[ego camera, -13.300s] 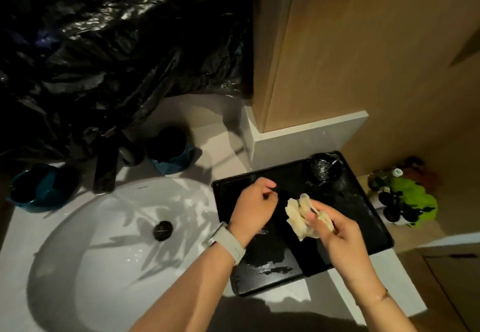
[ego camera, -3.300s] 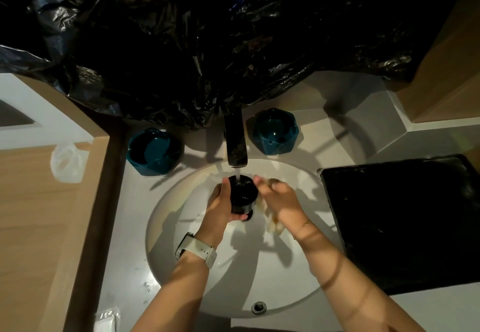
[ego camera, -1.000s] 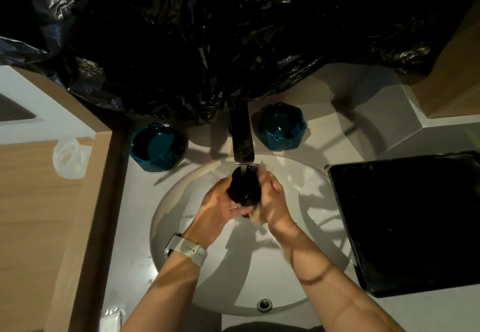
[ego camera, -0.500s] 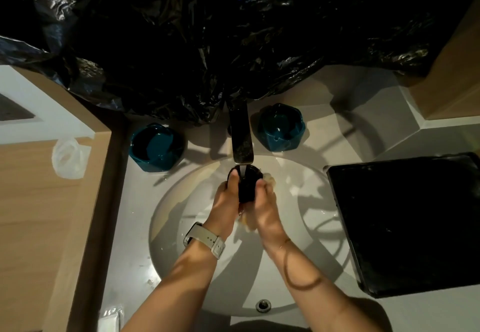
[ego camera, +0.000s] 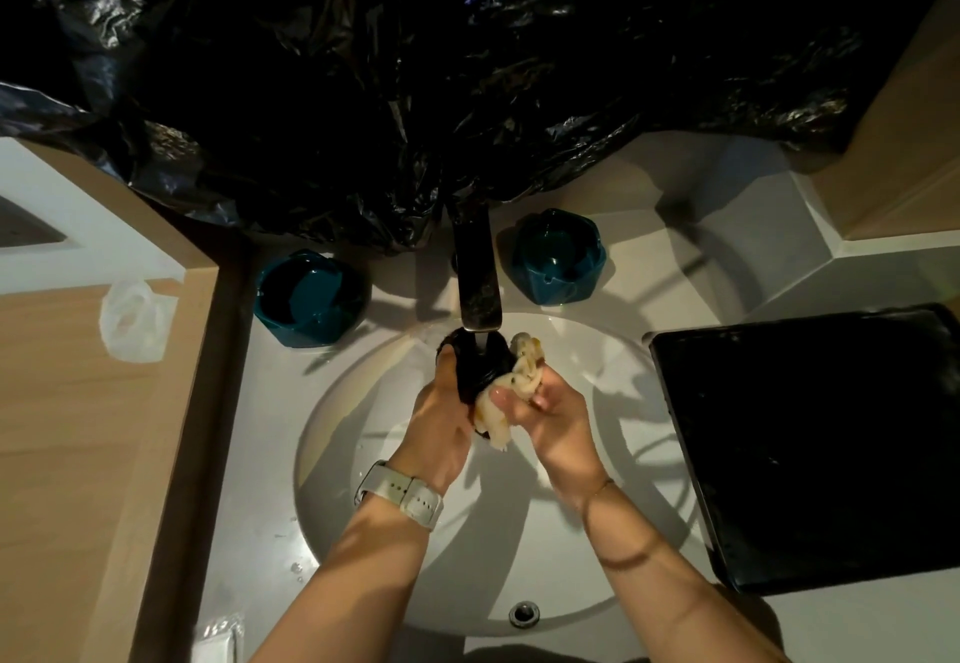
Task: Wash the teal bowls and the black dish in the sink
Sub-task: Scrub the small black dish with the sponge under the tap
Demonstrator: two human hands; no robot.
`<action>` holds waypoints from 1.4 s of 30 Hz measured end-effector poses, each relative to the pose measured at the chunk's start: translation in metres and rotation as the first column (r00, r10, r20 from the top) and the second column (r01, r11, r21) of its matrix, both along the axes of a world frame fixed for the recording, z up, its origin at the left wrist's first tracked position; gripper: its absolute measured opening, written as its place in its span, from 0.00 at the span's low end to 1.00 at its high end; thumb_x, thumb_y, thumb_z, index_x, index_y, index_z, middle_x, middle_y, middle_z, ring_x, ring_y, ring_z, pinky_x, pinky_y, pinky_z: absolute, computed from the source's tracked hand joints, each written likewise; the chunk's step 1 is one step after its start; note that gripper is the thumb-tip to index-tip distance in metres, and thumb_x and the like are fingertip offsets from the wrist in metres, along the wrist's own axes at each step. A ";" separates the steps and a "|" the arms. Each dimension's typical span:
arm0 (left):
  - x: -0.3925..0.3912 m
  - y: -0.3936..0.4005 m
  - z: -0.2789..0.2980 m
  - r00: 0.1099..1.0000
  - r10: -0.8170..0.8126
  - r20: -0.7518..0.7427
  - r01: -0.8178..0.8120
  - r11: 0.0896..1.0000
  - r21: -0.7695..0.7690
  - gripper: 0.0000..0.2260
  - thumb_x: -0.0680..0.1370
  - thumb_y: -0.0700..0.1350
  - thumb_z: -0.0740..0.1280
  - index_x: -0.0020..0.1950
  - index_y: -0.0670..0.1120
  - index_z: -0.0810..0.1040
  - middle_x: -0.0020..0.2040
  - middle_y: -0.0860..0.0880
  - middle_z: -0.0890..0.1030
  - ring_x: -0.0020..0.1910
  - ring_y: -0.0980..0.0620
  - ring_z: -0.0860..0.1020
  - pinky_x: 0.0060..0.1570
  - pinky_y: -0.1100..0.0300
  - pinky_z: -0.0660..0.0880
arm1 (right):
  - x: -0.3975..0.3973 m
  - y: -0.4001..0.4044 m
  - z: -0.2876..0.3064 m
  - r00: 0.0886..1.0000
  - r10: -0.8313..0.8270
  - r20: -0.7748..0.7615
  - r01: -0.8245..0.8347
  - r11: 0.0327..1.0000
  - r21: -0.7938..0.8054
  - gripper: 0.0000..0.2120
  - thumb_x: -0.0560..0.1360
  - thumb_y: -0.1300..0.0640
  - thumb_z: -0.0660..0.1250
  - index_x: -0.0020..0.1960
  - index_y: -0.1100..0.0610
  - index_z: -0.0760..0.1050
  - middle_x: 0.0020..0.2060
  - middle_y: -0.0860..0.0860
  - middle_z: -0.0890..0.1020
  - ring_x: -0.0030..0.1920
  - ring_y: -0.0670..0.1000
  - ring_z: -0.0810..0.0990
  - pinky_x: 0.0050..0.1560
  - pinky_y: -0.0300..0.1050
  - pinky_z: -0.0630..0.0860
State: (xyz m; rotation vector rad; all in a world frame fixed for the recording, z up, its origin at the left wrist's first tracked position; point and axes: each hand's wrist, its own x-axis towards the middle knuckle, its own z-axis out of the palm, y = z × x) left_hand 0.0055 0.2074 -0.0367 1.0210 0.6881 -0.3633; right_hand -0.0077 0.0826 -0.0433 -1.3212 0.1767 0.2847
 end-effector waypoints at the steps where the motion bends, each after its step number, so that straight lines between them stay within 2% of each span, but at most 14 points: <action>1: 0.000 -0.001 0.002 1.000 0.008 0.010 -0.007 1.000 -0.027 0.21 0.85 0.55 0.53 0.63 0.42 0.78 0.57 0.40 0.84 0.59 0.42 0.81 0.62 0.48 0.75 | -0.001 0.002 -0.001 0.999 -0.039 0.020 0.039 0.999 -0.025 0.08 0.74 0.66 0.69 0.53 0.65 0.77 0.44 0.57 0.83 0.46 0.53 0.83 0.47 0.44 0.78; 6: 0.000 -0.004 0.009 1.000 -0.007 0.026 0.008 0.999 -0.041 0.20 0.85 0.53 0.52 0.61 0.43 0.78 0.56 0.42 0.84 0.53 0.47 0.83 0.53 0.55 0.76 | 0.000 0.018 0.004 0.990 -0.120 0.079 0.118 0.993 0.032 0.14 0.82 0.59 0.57 0.64 0.63 0.72 0.55 0.58 0.82 0.56 0.52 0.82 0.54 0.41 0.76; 10: -0.011 -0.025 0.008 0.994 0.017 -0.111 -0.017 1.000 0.002 0.16 0.85 0.53 0.55 0.56 0.47 0.78 0.48 0.46 0.83 0.43 0.52 0.77 0.40 0.60 0.70 | 0.028 0.024 0.008 0.887 -0.282 -0.366 0.301 0.954 -0.006 0.21 0.81 0.41 0.54 0.62 0.55 0.75 0.55 0.57 0.82 0.51 0.52 0.82 0.44 0.41 0.77; 12: -0.014 -0.030 0.006 0.993 0.061 -0.098 -0.060 0.998 0.016 0.15 0.85 0.52 0.55 0.53 0.49 0.79 0.44 0.49 0.85 0.43 0.52 0.78 0.40 0.61 0.70 | 0.031 0.024 0.008 0.871 -0.233 -0.432 0.251 0.968 -0.016 0.22 0.80 0.40 0.56 0.56 0.55 0.78 0.49 0.57 0.84 0.47 0.54 0.83 0.42 0.44 0.77; 14: -0.011 -0.028 0.006 0.994 0.096 -0.055 -0.095 0.995 0.018 0.16 0.85 0.52 0.55 0.52 0.48 0.81 0.43 0.49 0.85 0.47 0.50 0.78 0.42 0.59 0.71 | 0.024 0.025 0.008 0.893 -0.215 -0.396 0.229 0.973 -0.011 0.20 0.80 0.43 0.57 0.51 0.57 0.80 0.43 0.54 0.86 0.43 0.54 0.84 0.39 0.43 0.77; 16: -0.005 -0.023 0.006 0.996 0.069 -0.060 -0.066 0.996 0.057 0.17 0.84 0.53 0.55 0.53 0.47 0.81 0.44 0.49 0.85 0.48 0.50 0.79 0.41 0.60 0.71 | 0.016 0.023 0.003 0.915 -0.196 -0.353 0.231 0.971 0.059 0.19 0.81 0.47 0.57 0.53 0.59 0.80 0.45 0.55 0.86 0.46 0.54 0.85 0.42 0.42 0.78; 20: -0.005 -0.010 0.006 0.988 -0.145 -0.061 0.154 0.968 0.198 0.20 0.84 0.57 0.52 0.61 0.49 0.79 0.52 0.50 0.85 0.47 0.55 0.81 0.41 0.62 0.72 | 0.020 0.011 0.000 0.934 -0.085 -0.347 0.183 0.948 0.261 0.15 0.81 0.55 0.57 0.56 0.62 0.79 0.48 0.58 0.84 0.51 0.56 0.83 0.52 0.46 0.77; 23: -0.007 0.006 0.015 0.976 -0.217 -0.013 0.217 0.971 0.097 0.17 0.84 0.55 0.55 0.63 0.48 0.77 0.53 0.49 0.84 0.43 0.53 0.81 0.40 0.61 0.73 | 0.028 -0.001 0.005 0.948 -0.035 -0.317 0.148 0.930 0.338 0.15 0.80 0.58 0.60 0.61 0.65 0.76 0.49 0.59 0.83 0.49 0.55 0.83 0.52 0.47 0.75; 26: 0.002 0.013 0.024 0.957 -0.289 0.030 0.277 0.938 0.207 0.16 0.83 0.56 0.58 0.67 0.50 0.72 0.59 0.46 0.80 0.47 0.48 0.82 0.32 0.62 0.77 | 0.032 -0.007 0.007 0.965 0.028 -0.262 0.059 0.946 0.320 0.14 0.79 0.57 0.59 0.59 0.63 0.77 0.46 0.56 0.83 0.48 0.54 0.82 0.49 0.43 0.77; 28: 0.008 0.010 0.024 0.949 -0.314 0.036 0.286 0.902 0.323 0.17 0.84 0.56 0.56 0.65 0.47 0.73 0.55 0.42 0.80 0.43 0.48 0.81 0.28 0.63 0.76 | 0.031 -0.005 0.010 0.955 0.029 -0.295 0.046 0.969 0.243 0.15 0.81 0.52 0.58 0.54 0.59 0.80 0.47 0.56 0.84 0.51 0.55 0.82 0.52 0.46 0.78; 32: 0.015 0.003 0.018 0.970 -0.242 -0.025 0.233 0.891 0.389 0.20 0.84 0.58 0.54 0.62 0.45 0.76 0.50 0.42 0.81 0.39 0.48 0.79 0.24 0.64 0.72 | 0.025 0.005 0.013 0.937 0.064 -0.342 -0.019 0.991 0.135 0.25 0.77 0.39 0.60 0.60 0.57 0.79 0.55 0.58 0.83 0.58 0.57 0.81 0.64 0.57 0.73; 35: 0.020 0.005 0.013 0.989 -0.093 -0.111 0.126 0.931 0.342 0.19 0.83 0.59 0.55 0.57 0.48 0.78 0.47 0.45 0.83 0.42 0.46 0.82 0.28 0.60 0.77 | 0.016 0.003 0.009 0.947 0.118 -0.298 -0.055 0.976 0.212 0.25 0.72 0.47 0.69 0.64 0.59 0.76 0.59 0.60 0.81 0.62 0.58 0.78 0.70 0.58 0.67; 39: 0.021 0.005 0.011 0.990 -0.016 -0.140 0.052 0.964 0.260 0.20 0.83 0.59 0.55 0.52 0.47 0.79 0.40 0.47 0.83 0.37 0.49 0.81 0.30 0.60 0.77 | 0.006 0.001 0.004 0.957 0.140 -0.254 -0.046 0.938 0.345 0.24 0.72 0.61 0.67 0.66 0.64 0.72 0.62 0.63 0.78 0.65 0.60 0.75 0.72 0.55 0.64; 42: 0.014 -0.002 0.006 0.992 0.015 -0.129 0.022 0.960 0.279 0.19 0.84 0.58 0.54 0.55 0.46 0.78 0.42 0.45 0.83 0.39 0.49 0.81 0.30 0.59 0.78 | 0.011 0.005 0.005 0.967 0.100 -0.234 -0.033 0.961 0.274 0.22 0.73 0.57 0.65 0.65 0.64 0.73 0.60 0.65 0.78 0.63 0.62 0.77 0.66 0.53 0.71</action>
